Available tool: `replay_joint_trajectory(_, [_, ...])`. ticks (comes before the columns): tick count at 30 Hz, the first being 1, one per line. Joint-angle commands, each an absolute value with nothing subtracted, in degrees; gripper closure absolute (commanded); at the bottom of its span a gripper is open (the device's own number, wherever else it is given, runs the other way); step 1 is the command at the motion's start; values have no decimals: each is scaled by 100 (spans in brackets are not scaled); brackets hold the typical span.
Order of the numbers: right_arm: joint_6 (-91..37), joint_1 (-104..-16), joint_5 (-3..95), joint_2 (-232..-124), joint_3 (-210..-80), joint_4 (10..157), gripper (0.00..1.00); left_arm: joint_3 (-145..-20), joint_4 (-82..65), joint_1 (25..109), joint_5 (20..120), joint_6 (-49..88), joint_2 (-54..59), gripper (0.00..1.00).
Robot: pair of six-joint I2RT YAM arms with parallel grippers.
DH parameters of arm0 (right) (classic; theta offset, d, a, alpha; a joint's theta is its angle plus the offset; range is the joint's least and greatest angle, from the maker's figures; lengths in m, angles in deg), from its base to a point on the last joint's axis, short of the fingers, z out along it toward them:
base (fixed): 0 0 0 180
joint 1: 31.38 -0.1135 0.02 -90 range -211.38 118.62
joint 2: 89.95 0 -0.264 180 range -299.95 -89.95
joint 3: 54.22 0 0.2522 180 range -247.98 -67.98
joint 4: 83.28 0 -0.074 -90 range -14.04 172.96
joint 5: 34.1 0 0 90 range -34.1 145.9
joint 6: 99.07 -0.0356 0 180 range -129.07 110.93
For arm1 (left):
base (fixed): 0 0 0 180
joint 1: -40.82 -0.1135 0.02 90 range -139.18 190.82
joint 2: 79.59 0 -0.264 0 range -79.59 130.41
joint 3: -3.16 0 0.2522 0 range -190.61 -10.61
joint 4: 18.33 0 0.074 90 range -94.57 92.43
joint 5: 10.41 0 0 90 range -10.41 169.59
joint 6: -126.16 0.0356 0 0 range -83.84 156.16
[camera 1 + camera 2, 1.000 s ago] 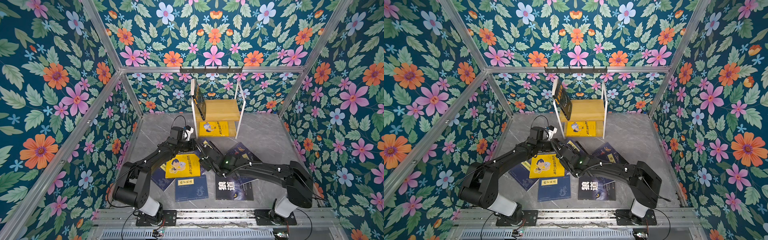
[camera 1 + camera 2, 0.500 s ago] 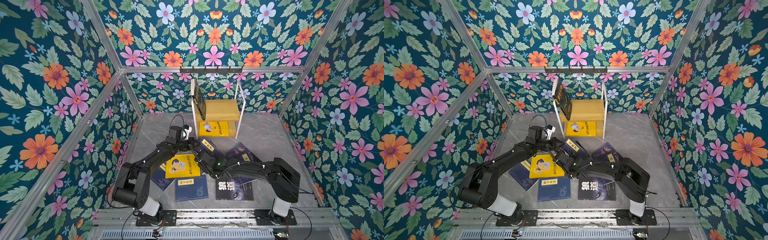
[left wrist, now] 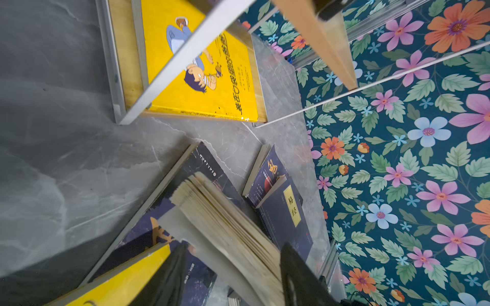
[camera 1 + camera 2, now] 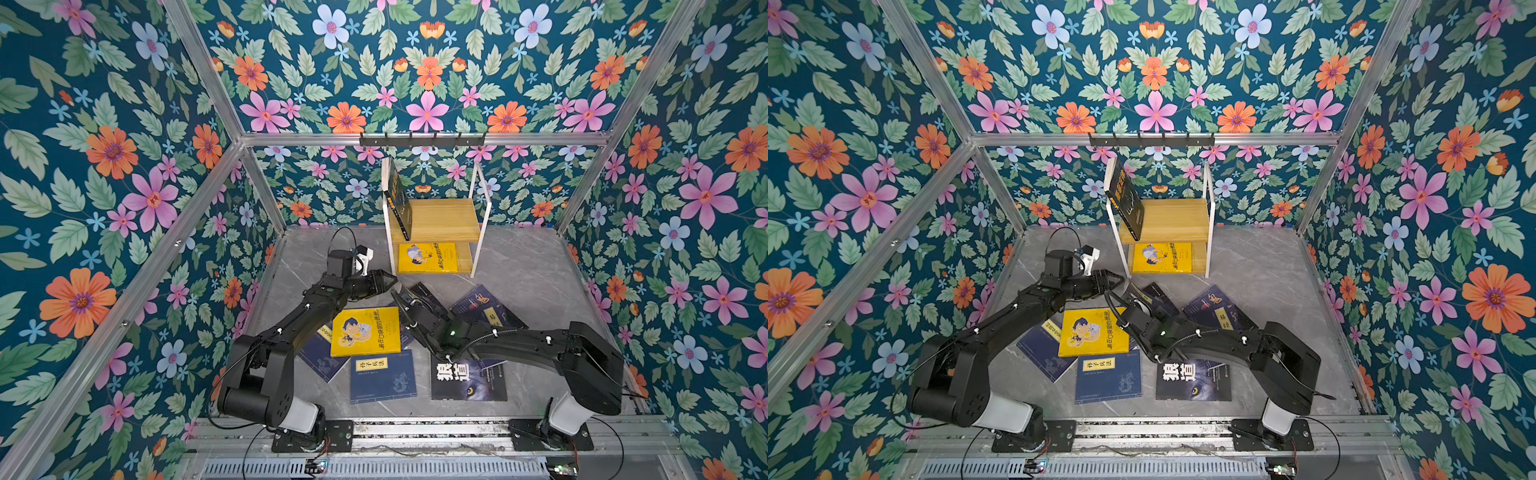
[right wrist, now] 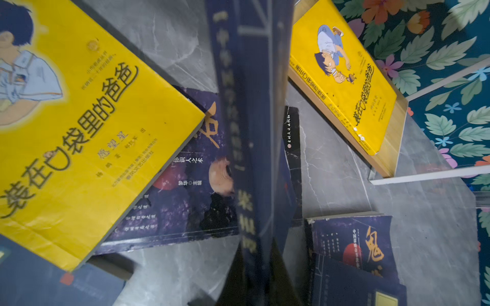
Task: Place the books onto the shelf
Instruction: 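Carry the blue book toward the shelf with the right gripper while the left draws back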
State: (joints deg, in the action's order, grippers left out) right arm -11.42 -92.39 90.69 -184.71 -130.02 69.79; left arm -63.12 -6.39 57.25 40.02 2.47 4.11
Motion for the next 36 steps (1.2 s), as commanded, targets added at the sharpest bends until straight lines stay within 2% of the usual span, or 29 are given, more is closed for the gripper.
replay_joint_trajectory(1, [-899,-9238,9246,-18139,-12703,7696,100,-6247,-741,5524,4063,452,273,34])
replay_joint_trajectory(5, [-892,-9160,9276,-17665,-12383,7872,100,-6281,-577,5214,4346,672,43,25])
replay_joint_trajectory(8, [-936,-8941,8942,-17149,-11883,8399,100,-6272,-461,5045,4487,1024,-145,19])
replay_joint_trajectory(12, [-1329,-8523,8312,-16397,-11474,8564,100,-6534,84,4970,4961,1579,-360,15])
replay_joint_trajectory(17, [-1163,-8168,7897,-15508,-10898,9301,100,-6803,1067,4970,5330,2371,-614,11])
replay_joint_trajectory(20, [-1160,-7997,7731,-15171,-10860,9328,100,-6568,1055,4970,5349,2406,-796,9])
replay_joint_trajectory(24, [-1162,-7799,7538,-15039,-10839,9669,100,-5950,433,4768,5070,2155,-1110,0])
replay_joint_trajectory(36, [-950,-7291,7359,-15849,-12403,9886,100,-5589,156,4494,5027,2098,-1390,0])
